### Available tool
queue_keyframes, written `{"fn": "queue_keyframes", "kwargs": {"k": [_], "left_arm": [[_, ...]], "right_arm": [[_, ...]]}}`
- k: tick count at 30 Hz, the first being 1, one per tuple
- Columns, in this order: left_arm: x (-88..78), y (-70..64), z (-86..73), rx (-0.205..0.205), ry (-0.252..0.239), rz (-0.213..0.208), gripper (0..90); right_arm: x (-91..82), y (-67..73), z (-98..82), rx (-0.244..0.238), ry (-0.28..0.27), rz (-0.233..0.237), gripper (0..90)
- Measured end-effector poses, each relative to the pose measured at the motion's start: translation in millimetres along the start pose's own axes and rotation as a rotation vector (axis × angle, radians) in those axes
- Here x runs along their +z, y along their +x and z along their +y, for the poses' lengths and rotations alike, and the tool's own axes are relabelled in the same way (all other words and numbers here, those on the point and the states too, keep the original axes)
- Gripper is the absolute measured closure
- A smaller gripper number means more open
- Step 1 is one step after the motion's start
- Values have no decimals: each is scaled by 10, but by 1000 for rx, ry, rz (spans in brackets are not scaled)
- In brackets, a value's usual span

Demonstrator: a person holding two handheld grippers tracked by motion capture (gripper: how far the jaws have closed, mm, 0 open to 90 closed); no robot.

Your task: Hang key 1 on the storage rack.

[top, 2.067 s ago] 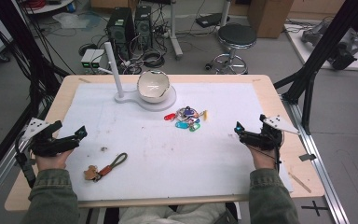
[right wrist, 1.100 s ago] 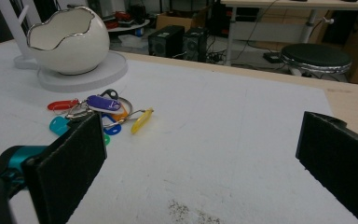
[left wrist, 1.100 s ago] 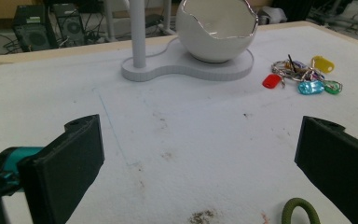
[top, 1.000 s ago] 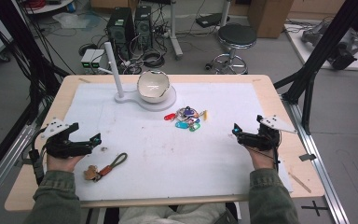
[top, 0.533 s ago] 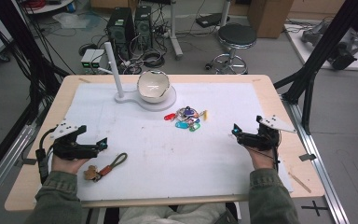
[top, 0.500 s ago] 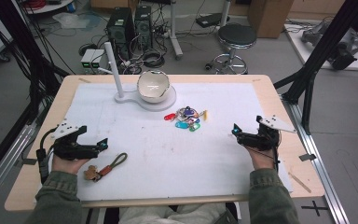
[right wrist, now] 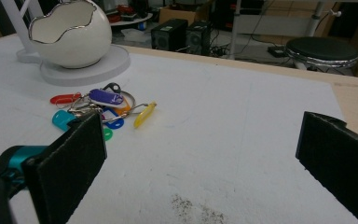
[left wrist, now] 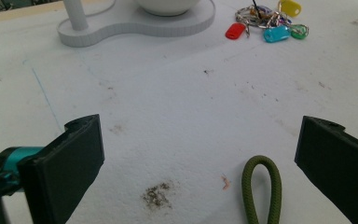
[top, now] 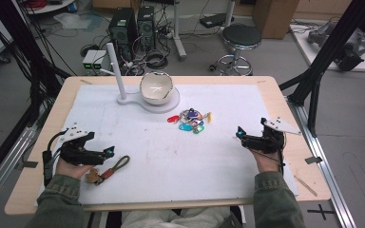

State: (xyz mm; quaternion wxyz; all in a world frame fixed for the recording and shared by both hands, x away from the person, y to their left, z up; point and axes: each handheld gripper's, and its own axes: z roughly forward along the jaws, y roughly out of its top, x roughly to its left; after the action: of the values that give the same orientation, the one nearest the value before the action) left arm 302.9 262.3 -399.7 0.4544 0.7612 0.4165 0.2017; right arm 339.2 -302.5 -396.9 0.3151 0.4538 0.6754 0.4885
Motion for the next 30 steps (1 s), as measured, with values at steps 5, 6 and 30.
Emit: {"fn": "queue_keyframes", "kwargs": {"k": [5, 6, 30], "left_arm": [[30, -23, -9, 8, 33, -17, 18], [35, -28, -11, 11, 42, -21, 18], [135, -151, -70, 69, 278, -132, 18]], "right_arm": [[4, 1, -1, -5, 1, 0, 7], [3, 2, -2, -5, 3, 1, 6], [11, 4, -3, -8, 8, -1, 7]]}}
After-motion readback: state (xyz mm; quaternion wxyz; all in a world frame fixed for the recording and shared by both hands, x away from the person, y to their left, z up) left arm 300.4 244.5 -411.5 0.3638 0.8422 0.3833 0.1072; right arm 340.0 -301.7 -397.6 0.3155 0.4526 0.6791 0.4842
